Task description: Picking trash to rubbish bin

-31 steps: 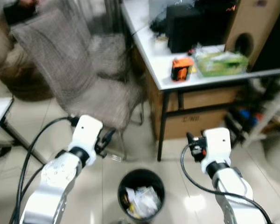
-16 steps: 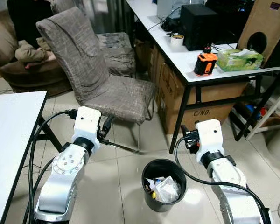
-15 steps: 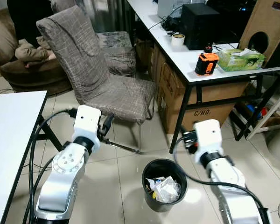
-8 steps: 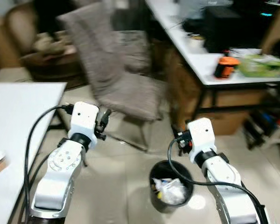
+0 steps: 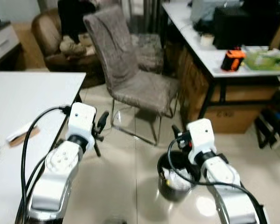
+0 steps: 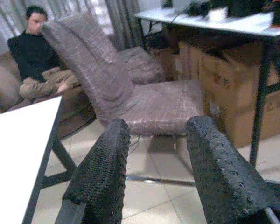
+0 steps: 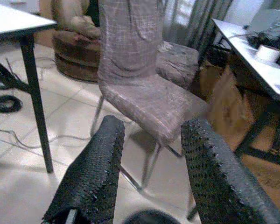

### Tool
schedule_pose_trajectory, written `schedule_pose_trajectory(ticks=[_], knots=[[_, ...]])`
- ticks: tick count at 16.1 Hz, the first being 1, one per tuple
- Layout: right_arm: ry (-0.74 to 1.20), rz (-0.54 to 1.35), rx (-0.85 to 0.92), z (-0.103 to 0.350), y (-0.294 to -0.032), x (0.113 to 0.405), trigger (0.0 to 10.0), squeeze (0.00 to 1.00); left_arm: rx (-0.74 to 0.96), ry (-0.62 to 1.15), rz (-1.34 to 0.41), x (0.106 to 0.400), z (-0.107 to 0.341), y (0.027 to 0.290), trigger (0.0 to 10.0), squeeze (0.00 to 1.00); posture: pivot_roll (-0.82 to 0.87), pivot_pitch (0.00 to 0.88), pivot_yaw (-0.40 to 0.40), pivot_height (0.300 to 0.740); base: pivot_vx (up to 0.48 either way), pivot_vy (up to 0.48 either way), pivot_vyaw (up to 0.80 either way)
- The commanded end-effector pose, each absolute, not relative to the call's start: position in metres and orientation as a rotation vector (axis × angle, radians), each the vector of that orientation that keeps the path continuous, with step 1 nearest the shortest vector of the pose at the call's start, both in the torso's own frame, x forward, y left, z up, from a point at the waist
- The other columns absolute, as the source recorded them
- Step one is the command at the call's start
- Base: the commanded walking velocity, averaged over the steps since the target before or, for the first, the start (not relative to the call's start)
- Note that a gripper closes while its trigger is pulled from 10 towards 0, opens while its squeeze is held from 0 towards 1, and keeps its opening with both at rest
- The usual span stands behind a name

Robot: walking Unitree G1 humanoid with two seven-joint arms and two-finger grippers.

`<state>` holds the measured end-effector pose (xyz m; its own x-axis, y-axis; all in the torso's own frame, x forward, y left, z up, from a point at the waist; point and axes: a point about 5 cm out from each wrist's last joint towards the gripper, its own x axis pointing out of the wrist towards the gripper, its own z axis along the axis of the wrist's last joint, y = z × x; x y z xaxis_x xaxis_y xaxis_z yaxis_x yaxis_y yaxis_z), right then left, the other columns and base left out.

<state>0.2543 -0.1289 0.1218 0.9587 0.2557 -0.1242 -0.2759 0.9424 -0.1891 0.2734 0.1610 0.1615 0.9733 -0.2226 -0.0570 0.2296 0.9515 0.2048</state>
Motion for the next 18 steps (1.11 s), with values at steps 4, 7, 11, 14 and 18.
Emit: schedule_pose_trajectory(ticks=[4, 7, 11, 14, 18], knots=[[0.090, 0.286, -0.210, 0.1225, -0.1257, 0.2541, 10.0, 0.00, 0.222, 0.050, -0.243, 0.2733, 0.1582, 0.1606, 10.0, 0.00, -0.04, 0.000, 0.025, 0.740, -0.291, 0.000, 0.00], [0.090, 0.291, -0.212, 0.1225, -0.1254, 0.2545, 10.0, 0.00, 0.222, 0.053, -0.243, 0.2727, 0.1580, 0.1607, 10.0, 0.00, -0.04, 0.000, 0.023, 0.740, -0.289, 0.000, 0.00], [0.089, 0.313, -0.230, 0.1211, -0.1219, 0.2547, 10.0, 0.00, 0.227, 0.057, -0.240, 0.2716, 0.1580, 0.1623, 10.0, 0.00, -0.03, 0.000, 0.022, 0.740, -0.291, 0.000, 0.00], [0.091, 0.323, -0.236, 0.1204, -0.1204, 0.2549, 10.0, 0.00, 0.230, 0.059, -0.239, 0.2711, 0.1575, 0.1630, 10.0, 0.00, -0.03, 0.000, 0.019, 0.740, -0.290, 0.000, 0.39], [0.092, 0.297, -0.206, 0.1207, -0.1231, 0.2566, 10.0, 0.00, 0.227, 0.057, -0.234, 0.2714, 0.1573, 0.1632, 10.0, 0.00, -0.03, 0.000, 0.016, 0.740, -0.287, 0.000, 0.46]])
